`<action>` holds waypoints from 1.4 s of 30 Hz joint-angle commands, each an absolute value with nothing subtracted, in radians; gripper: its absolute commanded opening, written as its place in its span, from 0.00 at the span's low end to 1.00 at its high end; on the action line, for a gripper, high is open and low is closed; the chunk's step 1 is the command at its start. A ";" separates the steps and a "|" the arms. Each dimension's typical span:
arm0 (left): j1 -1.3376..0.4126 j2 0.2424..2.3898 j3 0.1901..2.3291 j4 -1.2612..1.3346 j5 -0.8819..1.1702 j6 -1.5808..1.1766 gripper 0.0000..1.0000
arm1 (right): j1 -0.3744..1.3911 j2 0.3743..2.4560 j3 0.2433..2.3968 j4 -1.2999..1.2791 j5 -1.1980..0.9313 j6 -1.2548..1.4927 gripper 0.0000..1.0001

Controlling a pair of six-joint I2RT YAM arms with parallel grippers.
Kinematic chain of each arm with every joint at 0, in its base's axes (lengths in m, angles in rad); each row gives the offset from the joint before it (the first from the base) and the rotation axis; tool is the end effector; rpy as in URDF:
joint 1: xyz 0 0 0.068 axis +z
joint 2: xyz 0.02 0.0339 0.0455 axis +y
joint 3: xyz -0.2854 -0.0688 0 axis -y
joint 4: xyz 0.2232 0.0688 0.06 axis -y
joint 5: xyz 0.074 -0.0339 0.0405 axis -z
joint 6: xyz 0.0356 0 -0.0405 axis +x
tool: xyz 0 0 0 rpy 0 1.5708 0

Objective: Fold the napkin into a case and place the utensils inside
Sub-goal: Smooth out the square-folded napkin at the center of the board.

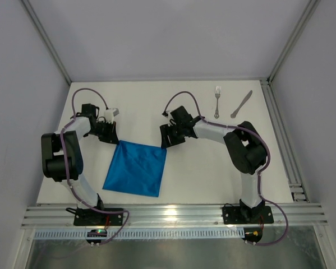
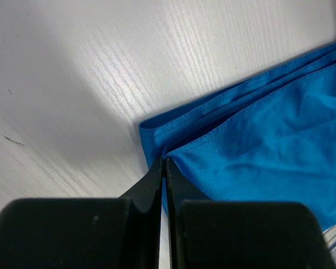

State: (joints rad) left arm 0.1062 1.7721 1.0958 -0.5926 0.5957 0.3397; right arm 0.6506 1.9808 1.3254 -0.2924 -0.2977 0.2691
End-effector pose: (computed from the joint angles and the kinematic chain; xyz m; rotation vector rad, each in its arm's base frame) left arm 0.3198 0.0140 0.2014 0.4293 2.6035 -0.7005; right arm 0.3202 0.2568 0.1990 -0.6207 2.5474 0.7261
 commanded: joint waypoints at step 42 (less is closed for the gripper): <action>0.077 1.821 1.161 -0.519 0.499 0.255 0.03 | 0.632 2.031 1.347 -0.247 -0.399 0.244 0.05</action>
